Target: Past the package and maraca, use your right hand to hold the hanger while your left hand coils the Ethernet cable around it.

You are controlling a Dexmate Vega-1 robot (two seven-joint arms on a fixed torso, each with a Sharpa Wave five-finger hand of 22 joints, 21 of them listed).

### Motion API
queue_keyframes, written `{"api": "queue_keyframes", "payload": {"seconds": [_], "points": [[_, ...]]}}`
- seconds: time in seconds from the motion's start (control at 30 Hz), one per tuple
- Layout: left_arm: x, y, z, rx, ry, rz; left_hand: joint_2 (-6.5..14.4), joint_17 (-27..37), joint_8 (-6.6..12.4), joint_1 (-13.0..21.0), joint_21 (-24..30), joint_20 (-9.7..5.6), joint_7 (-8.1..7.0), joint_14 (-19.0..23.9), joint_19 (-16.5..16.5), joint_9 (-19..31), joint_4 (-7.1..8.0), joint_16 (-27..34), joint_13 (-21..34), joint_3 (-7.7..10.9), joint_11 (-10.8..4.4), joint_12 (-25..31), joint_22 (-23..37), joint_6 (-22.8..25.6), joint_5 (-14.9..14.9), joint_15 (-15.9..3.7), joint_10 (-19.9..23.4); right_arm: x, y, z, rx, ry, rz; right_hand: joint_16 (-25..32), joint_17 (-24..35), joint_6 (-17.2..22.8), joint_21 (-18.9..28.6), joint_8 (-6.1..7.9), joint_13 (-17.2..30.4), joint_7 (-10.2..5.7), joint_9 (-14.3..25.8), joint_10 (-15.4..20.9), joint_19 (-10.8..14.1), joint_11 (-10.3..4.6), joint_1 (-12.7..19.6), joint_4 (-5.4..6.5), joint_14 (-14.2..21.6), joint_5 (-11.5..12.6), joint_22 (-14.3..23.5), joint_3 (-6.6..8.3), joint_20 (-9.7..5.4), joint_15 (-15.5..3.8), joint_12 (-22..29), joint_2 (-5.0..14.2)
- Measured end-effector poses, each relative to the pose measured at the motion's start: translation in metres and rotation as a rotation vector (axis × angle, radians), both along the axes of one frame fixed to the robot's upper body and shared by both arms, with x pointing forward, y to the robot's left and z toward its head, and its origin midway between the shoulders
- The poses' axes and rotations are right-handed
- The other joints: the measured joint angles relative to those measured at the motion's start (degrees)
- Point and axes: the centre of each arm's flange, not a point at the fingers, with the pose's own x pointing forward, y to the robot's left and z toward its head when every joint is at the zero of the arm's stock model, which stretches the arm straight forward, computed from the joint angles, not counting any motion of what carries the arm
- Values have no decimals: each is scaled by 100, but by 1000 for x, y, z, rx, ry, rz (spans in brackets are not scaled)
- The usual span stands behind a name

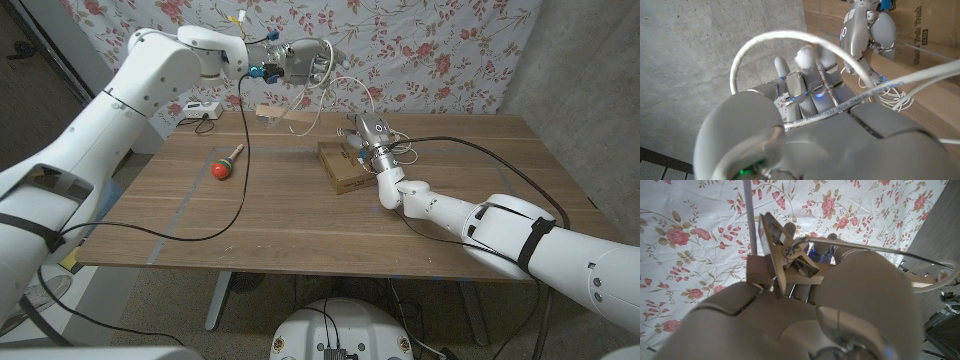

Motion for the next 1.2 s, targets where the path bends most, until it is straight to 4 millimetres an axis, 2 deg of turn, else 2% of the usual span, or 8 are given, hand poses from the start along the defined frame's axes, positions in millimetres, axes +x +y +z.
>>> {"api": "queue_keyframes", "payload": {"seconds": [0.63,1.07,1.2], "points": [[18,-2,-56,8,132,2,-2,59,23,2,0,0,0,19,0,-35,-12,-66,0,14,0,0,1,0,-79,1,0,-7,-22,41,183,-73,-33,0,0,0,0,37,-15,1,-4,19,0,-20,0,-7,0,-1,0,-6,0,0,0,0],[46,15,-92,7,233,66,-16,123,56,16,0,0,0,20,-1,-88,-13,-104,0,13,0,0,-13,0,-124,2,0,-24,-38,59,326,-115,92,-4,2,1,29,35,-15,3,-31,19,0,-19,0,-6,-2,-1,0,-5,0,1,0,0],[54,21,-100,-2,259,81,-16,180,57,16,0,0,0,21,-44,-110,0,-104,0,29,0,0,-2,0,-135,2,0,-26,-35,60,335,-117,131,19,2,22,29,32,-24,23,-26,20,0,-19,0,5,-13,-1,0,6,0,11,0,0]]}}
